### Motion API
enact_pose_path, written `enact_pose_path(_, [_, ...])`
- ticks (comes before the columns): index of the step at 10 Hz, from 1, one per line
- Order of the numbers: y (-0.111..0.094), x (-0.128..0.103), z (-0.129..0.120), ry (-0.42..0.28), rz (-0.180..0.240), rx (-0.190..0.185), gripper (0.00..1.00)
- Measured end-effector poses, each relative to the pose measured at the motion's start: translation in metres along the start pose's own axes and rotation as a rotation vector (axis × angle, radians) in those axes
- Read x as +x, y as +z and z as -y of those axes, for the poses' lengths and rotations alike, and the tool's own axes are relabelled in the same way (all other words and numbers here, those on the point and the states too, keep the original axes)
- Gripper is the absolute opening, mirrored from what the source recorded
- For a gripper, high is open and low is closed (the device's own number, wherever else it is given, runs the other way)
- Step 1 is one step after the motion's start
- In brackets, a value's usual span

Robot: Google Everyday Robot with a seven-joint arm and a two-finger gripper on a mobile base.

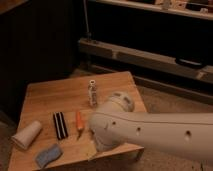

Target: Move the arm in a circular motion

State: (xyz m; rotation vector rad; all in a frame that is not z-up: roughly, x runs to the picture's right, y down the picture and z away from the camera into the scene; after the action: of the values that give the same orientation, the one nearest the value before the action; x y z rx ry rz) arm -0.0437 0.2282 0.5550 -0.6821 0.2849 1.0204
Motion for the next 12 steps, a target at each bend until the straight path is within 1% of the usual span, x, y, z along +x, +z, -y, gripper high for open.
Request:
enact_pose_path(1, [0.000,-0.006,-0.016,-0.045,-0.004,-0.003,0.80])
enact_pose_path(2, [-0.001,-0.017,-0.034,-0.104,0.000,-0.001,0.80])
enact_pose_path(3, [-0.002,-0.029,-0.044,-0.138,0.007,0.001,0.80])
enact_pose_path(4, [-0.003,-0.039,-0.054,-0.164,0.011,0.001,0.80])
enact_pose_path(5, [-0.004,-0.054,-0.065,-0.199,0.021,0.007,0.80])
enact_pose_path(6, [-0.005,-0.065,-0.073,-0.217,0.030,0.011,0.80])
enact_pose_path(7, [-0.008,-0.079,-0.077,-0.227,0.048,0.024,0.80])
enact_pose_path(8, [-0.010,-0.089,-0.079,-0.226,0.060,0.033,0.80])
enact_pose_path(10, [-0.015,-0.118,-0.066,-0.203,0.087,0.058,0.80])
enact_pose_path(12, [-0.020,-0.157,-0.053,-0.174,0.110,0.086,0.80])
